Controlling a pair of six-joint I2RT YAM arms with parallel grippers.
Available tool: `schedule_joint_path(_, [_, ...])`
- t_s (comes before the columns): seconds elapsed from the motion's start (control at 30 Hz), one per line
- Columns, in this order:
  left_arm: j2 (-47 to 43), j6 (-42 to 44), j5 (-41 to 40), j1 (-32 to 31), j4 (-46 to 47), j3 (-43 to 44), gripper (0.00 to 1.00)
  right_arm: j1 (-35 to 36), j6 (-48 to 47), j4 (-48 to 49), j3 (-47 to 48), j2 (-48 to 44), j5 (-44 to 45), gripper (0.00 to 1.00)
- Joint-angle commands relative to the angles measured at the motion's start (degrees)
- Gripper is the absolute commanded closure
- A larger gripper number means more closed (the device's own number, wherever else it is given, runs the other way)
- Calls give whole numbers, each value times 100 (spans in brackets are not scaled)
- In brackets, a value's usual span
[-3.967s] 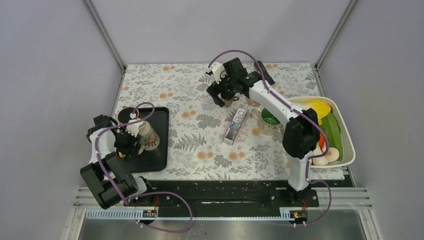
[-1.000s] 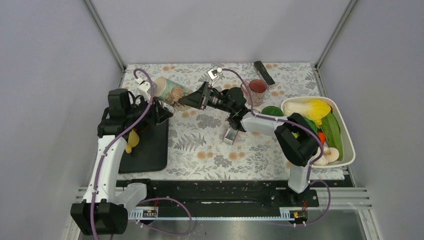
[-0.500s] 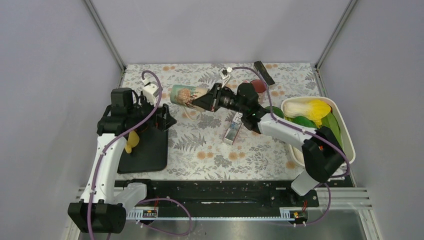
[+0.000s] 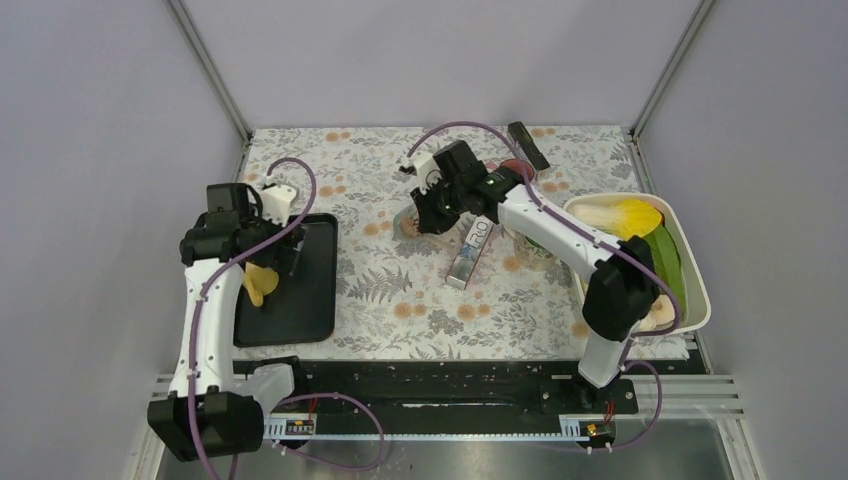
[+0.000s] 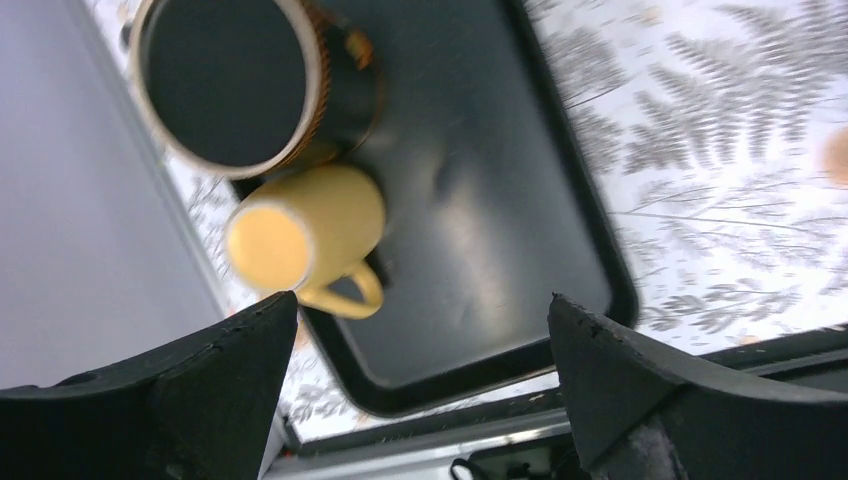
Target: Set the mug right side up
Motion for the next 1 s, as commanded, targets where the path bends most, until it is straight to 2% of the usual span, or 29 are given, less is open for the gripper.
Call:
schedule_joint_path(0.0, [278,437,-564,642,12,-15,1,329,-1181,-1098,824,400,524,100])
schedule_joint_path(0.17, [434,809,-762,1292,132,-146,1,622,-1688,-2111,1789,1221,1644,100])
schedule_joint_path(0.3, [625,1136,-708,1839,322,-324,1,675,-1993,-2811,2469,1709,1801,100])
schedule_joint_path(0.47, [1007,1232,-422,2340,525,-507,4,757,-2168,-3647,3257,2328,2484,100])
schedule_joint_path(0.57, [1245,1088,-136,2448,753,-729,11,816,-2281,-3850,3566,2741,2747,100])
schedule_joint_path(0.67, [1457,944,-36,2460,1051,-990,21,829,-2258,-3977,3821,3035,2766,95])
schedule_joint_path(0.7, [1565,879,21,2490,1360,-1258,27,829,-2243,-3976,3895,3125,2833,90])
schedule_joint_path(0.77, [1659,827,103,2501,1541,-1403,32,837,-2265,-3939,3918,3151,2843,85])
schedule_joint_path(0.83, [1780,824,183,2503,1651,-1497,37,838,-2253,-3886,3914,3140,2789,75])
schedule_joint_path(0.87, [1850,807,196,2502,1706,-1536,40,838,-2224,-3883,3910,3123,2737,64])
schedule_joint_path(0.97, [1990,744,222,2512,1934,-1652,47,855,-2163,-3868,3872,2989,2728,44])
